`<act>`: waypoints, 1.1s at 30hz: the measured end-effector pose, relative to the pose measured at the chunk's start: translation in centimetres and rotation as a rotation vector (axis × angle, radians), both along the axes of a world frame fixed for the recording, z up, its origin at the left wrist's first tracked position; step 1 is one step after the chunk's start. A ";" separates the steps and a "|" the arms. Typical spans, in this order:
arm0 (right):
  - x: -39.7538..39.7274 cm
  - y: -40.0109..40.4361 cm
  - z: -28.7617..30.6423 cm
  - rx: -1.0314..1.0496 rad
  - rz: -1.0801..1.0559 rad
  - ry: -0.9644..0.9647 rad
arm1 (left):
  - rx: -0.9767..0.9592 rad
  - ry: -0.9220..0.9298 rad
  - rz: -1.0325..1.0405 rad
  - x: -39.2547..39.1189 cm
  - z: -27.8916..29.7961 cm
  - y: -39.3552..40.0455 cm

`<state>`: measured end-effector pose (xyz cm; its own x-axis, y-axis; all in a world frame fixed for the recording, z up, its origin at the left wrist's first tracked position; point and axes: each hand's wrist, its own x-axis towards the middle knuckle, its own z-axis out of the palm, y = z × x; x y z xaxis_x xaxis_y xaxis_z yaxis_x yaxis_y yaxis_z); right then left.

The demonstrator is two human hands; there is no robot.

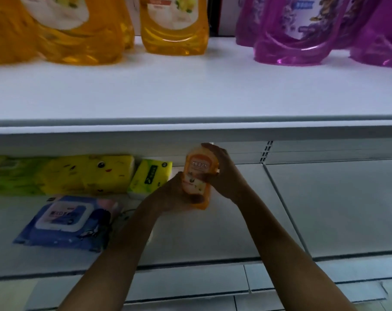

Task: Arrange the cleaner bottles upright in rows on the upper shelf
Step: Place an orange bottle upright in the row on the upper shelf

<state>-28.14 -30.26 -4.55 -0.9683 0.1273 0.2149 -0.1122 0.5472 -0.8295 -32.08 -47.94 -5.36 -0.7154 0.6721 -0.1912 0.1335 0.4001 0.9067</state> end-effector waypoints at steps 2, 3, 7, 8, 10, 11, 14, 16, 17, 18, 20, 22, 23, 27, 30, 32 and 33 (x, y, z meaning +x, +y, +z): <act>0.9 -0.1 0.6 0.087 0.109 0.064 | 0.101 -0.084 -0.022 0.2 0.1 -0.6; 1.4 -0.1 0.9 0.128 0.148 0.093 | 0.132 -0.117 -0.016 0.3 -0.1 -0.6; 2.0 0.3 0.5 0.189 0.190 0.087 | 0.184 -0.103 0.036 1.5 -0.5 0.3; 1.9 0.4 0.2 0.173 0.197 0.082 | 0.194 -0.100 0.050 1.8 -0.3 0.5; 1.8 0.6 -0.2 0.144 0.202 0.076 | 0.215 -0.100 0.065 2.2 -0.2 0.7; 1.8 0.6 -0.3 0.132 0.199 0.082 | 0.214 -0.092 0.071 2.3 -0.2 0.8; 1.8 0.3 -0.5 0.086 0.188 0.104 | 0.206 -0.088 0.117 3.1 0.4 0.8; 2.4 -0.1 -0.2 0.070 0.182 0.112 | 0.165 -0.048 0.160 3.8 0.8 0.6; 2.8 -0.3 -0.1 0.074 0.182 0.106 | 0.136 -0.037 0.173 4.2 0.8 0.5; 3.3 -0.5 0.0 0.078 0.188 0.090 | 0.113 -0.034 0.184 4.8 0.6 0.3; 4.8 -1.0 0.1 0.076 0.196 0.075 | 0.091 -0.026 0.197 6.1 0.5 -0.3; 6.9 -1.6 0.4 0.038 0.213 0.072 | 0.065 -0.033 0.184 7.8 0.5 -1.2; 8.1 -2.1 0.8 0.010 0.203 0.051 | 0.047 -0.042 0.170 8.7 0.6 -1.7; 13.0 -4.2 3.1 0.013 0.185 0.027 | 0.060 -0.057 0.175 12.6 2.2 -3.8; 16.6 -5.7 5.2 0.038 0.202 0.025 | 0.150 -0.061 0.128 16.2 3.9 -5.6; 19.1 -6.8 6.8 0.070 0.212 0.025 | 0.174 -0.018 0.088 18.6 5.0 -6.8; 20.4 -7.4 7.6 0.086 0.217 0.030 | 0.196 -0.004 0.073 19.8 5.5 -7.3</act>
<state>-7.75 -37.70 3.01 -0.9640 -0.1036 0.2448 -0.2588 0.5757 -0.7756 -12.32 -55.23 0.10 -0.7632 0.6429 -0.0652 0.1065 0.2246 0.9686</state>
